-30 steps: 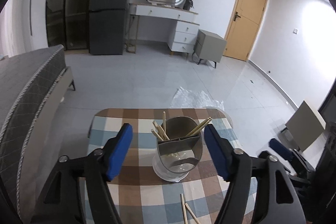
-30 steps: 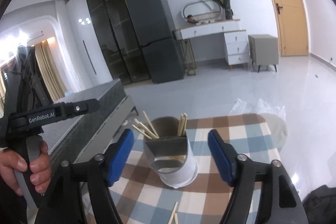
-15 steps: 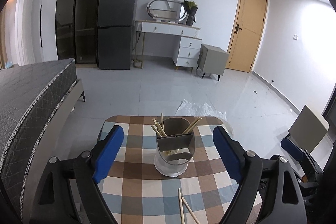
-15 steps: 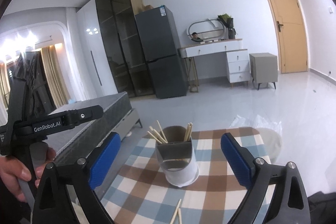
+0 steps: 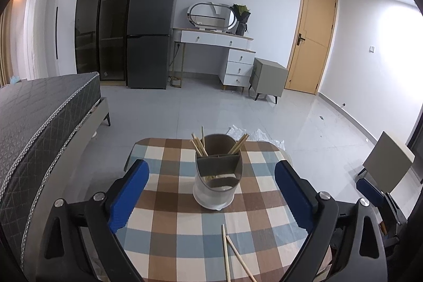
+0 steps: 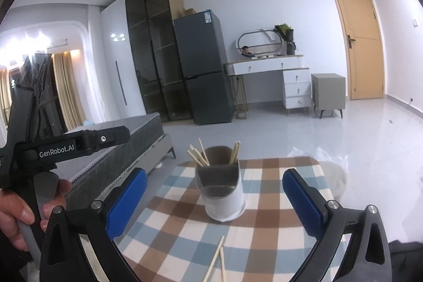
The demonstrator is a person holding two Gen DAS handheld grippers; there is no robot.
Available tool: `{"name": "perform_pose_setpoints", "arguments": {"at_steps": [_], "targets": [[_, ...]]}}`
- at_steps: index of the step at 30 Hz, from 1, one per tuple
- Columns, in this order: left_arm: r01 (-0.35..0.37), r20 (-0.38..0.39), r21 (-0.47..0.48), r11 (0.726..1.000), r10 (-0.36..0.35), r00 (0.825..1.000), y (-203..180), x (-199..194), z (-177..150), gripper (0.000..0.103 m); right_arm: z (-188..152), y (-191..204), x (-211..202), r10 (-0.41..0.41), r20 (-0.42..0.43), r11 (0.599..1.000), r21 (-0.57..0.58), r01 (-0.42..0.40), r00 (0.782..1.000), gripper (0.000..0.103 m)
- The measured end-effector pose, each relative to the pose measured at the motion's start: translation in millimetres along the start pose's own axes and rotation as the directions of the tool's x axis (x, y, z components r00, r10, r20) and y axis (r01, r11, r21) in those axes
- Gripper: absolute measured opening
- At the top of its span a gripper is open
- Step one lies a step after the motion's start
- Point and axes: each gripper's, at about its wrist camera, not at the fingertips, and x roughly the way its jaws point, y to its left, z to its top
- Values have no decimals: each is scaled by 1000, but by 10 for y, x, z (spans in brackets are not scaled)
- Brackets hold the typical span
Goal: Organize utensils
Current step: 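Lower both open tools toward the last two chopsticks on the rug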
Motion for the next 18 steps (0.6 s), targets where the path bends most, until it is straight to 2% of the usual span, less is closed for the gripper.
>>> {"name": "perform_pose_setpoints", "arguments": {"at_steps": [10, 18], "targets": [[-3, -17, 1, 1000, 3, 1000, -21, 5, -294, 93, -259, -36, -8, -16, -29, 1000, 12, 16, 999, 103], [-10, -66, -12, 1000, 9, 998, -8, 123, -521, 93, -465, -48, 35, -21, -85, 1000, -8, 20, 996, 103]]}}
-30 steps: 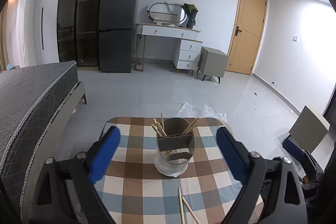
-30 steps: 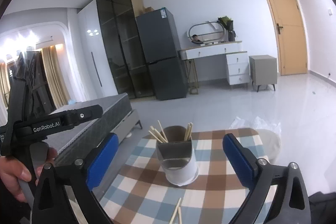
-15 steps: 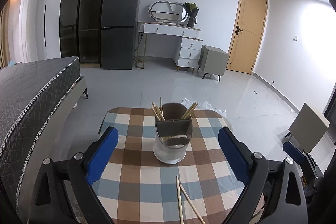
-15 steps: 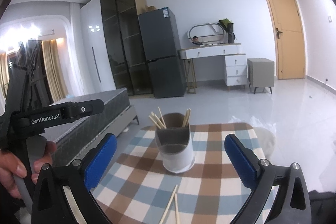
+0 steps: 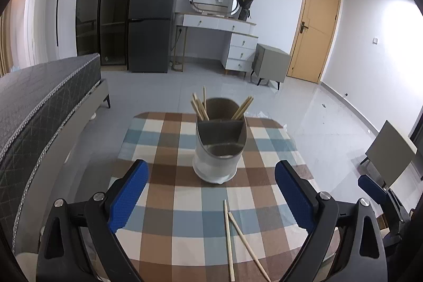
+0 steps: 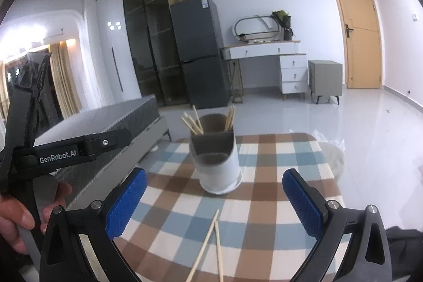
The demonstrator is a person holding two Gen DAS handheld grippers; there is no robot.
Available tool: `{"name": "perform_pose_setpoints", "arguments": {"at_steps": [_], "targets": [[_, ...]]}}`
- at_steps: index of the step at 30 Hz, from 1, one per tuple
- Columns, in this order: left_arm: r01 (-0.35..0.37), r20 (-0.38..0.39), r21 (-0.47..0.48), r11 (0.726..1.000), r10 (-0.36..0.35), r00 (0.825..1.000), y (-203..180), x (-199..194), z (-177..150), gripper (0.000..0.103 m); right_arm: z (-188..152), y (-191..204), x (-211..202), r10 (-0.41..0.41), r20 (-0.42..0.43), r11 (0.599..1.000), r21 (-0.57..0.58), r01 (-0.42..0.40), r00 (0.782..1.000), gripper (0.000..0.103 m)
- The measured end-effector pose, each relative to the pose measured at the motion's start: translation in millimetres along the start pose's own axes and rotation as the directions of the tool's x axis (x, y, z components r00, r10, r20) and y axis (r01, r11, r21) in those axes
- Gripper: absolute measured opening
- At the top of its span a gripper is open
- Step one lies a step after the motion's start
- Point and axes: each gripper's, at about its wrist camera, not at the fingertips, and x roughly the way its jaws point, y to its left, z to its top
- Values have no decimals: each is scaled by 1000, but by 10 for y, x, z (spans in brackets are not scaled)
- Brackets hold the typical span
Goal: Organize utensils
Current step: 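Lower both open tools toward the last two chopsticks on the rug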
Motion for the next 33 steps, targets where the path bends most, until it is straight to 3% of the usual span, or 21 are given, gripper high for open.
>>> {"name": "perform_pose_setpoints", "arguments": {"at_steps": [16, 24, 33], "targets": [[-7, -121, -25, 1000, 4, 993, 96, 485, -266, 93, -320, -144, 426, -36, -188, 999, 19, 40, 981, 103], [-22, -255, -91, 996, -2, 967, 314, 834, -406, 93, -528, -189, 849, -59, -346, 997, 25, 72, 936, 102], [-32, -307, -149, 988, -16, 951, 424, 988, -368, 93, -705, -164, 1193, -60, -454, 997, 14, 74, 889, 98]]}}
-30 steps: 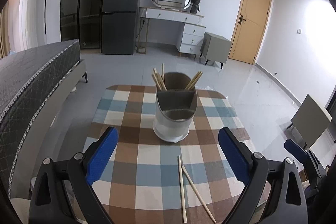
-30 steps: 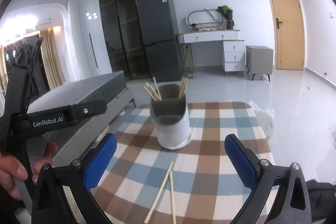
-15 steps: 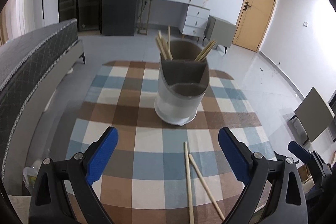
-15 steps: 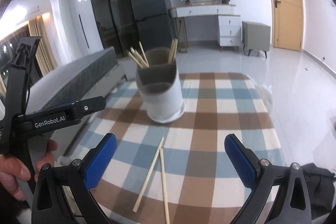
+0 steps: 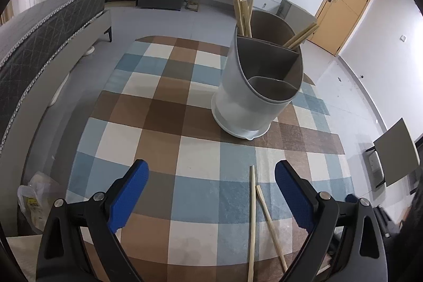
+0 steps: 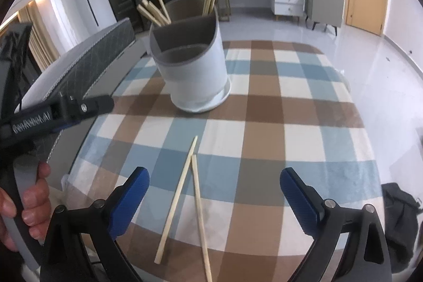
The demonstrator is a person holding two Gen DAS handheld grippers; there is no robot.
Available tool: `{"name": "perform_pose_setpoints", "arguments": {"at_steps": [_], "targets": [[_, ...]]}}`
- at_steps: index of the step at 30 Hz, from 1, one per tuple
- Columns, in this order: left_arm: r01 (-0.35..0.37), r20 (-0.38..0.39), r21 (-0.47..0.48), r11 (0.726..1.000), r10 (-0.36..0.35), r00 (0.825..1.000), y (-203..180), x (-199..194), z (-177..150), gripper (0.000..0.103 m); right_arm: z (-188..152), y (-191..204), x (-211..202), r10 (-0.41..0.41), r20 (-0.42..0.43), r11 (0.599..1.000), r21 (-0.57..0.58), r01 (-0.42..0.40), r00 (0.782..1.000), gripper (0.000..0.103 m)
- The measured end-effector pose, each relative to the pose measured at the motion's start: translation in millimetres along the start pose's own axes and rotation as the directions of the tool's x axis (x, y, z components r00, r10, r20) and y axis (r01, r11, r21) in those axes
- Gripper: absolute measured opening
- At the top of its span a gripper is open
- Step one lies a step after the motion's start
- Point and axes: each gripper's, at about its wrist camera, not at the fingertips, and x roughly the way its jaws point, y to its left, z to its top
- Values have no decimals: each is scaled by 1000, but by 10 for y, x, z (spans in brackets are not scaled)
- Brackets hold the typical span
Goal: Organize utensils
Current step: 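Lower both open tools toward the last two chopsticks on the rug, then grasp a chopstick with the right tool while the left tool approaches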
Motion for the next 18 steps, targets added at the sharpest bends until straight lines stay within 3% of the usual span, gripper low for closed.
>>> {"name": "perform_pose_setpoints", "arguments": {"at_steps": [4, 7, 18], "targets": [[-7, -18, -38, 999, 7, 1000, 93, 28, 48, 93, -15, 49, 124, -1, -42, 1000, -19, 0, 999, 95], [-15, -34, -85, 996, 12, 999, 183, 45, 78, 93, -15, 83, 244, 0, -87, 999, -36, -3, 996, 81], [-10, -38, -216, 976, 2, 999, 438, 22, 191, 93, 46, 217, 725, -72, -216, 989, -144, 41, 974, 62]]}}
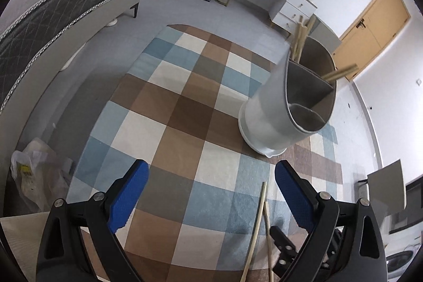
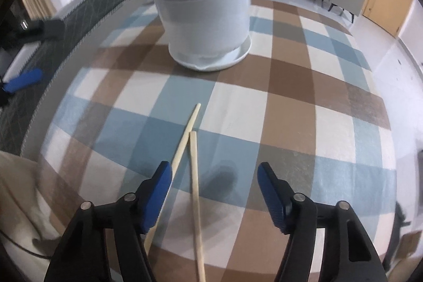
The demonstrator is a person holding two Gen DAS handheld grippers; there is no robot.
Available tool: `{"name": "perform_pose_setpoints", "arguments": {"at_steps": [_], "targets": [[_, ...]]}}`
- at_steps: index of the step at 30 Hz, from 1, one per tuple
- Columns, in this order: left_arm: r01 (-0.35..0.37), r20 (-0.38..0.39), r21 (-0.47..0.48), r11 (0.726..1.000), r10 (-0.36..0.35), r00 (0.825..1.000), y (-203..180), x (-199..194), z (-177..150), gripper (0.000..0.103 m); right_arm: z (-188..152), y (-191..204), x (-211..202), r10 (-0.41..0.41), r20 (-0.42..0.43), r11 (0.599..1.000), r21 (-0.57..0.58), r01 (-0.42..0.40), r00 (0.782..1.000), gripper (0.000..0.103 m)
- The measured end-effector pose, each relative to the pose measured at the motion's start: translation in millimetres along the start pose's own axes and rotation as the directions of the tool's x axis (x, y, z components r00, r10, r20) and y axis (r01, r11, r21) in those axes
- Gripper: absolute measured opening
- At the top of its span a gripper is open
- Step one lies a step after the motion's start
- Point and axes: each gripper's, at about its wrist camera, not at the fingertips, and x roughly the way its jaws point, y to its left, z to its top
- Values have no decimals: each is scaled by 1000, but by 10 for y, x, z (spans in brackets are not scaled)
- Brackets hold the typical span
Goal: Organize utensils
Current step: 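Grasp a chopstick with the right tool while the left tool approaches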
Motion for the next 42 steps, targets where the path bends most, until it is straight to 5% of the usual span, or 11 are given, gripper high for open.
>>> {"name": "perform_pose_setpoints", "arguments": {"at_steps": [8, 18, 26, 42], "targets": [[10, 5, -47, 999, -9, 1000, 101, -31, 87, 93, 109, 156, 193, -70, -53, 991, -117, 63, 996, 47], [10, -7, -62, 998, -11, 1000, 149, -23, 124, 93, 200, 183, 274, -73, -35, 993, -99, 70, 997, 39], [-8, -20, -53, 999, 7, 1000, 149, 18, 109, 93, 222, 259, 274, -29, -18, 995, -95, 27, 999, 5], [-63, -19, 38, 997, 64, 998, -8, 95, 8, 93, 194, -350, -7, 115, 95, 972, 193, -131, 989, 5]]}}
